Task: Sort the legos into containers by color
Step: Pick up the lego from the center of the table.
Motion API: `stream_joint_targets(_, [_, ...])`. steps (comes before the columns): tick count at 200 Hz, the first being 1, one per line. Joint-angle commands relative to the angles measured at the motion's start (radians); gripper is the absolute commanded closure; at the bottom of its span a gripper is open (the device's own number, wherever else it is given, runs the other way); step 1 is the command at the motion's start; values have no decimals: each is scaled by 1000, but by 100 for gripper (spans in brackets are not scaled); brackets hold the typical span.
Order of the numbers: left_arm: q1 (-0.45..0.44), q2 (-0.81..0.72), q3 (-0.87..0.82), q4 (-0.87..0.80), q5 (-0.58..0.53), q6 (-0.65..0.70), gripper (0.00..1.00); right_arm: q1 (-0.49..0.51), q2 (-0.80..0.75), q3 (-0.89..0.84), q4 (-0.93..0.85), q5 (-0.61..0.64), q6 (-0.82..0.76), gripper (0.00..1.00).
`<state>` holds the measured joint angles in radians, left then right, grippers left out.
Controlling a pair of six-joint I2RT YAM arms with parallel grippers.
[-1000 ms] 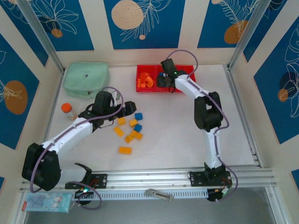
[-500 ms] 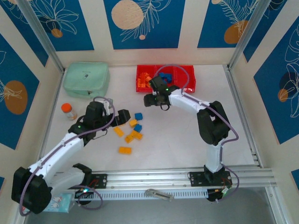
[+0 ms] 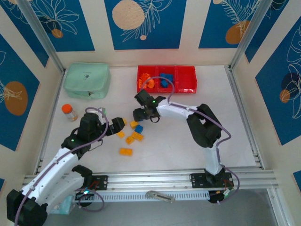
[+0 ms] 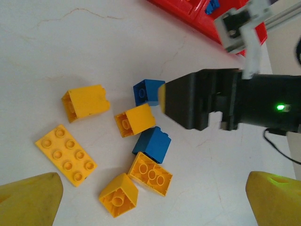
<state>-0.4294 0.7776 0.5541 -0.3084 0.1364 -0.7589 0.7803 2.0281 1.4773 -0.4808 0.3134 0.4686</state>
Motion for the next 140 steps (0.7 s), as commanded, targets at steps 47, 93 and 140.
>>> stream_joint_targets(47, [14, 12, -11, -2, -29, -17, 1, 12, 119, 129, -22, 5, -22, 22])
stream_joint_targets(93, [14, 15, -11, -8, -40, -4, 1, 0, 153, 162, -25, -15, -3, 34])
stream_joint_targets(140, [15, 24, -6, -2, -31, 0, 1, -3, 116, 127, -22, -4, -4, 55])
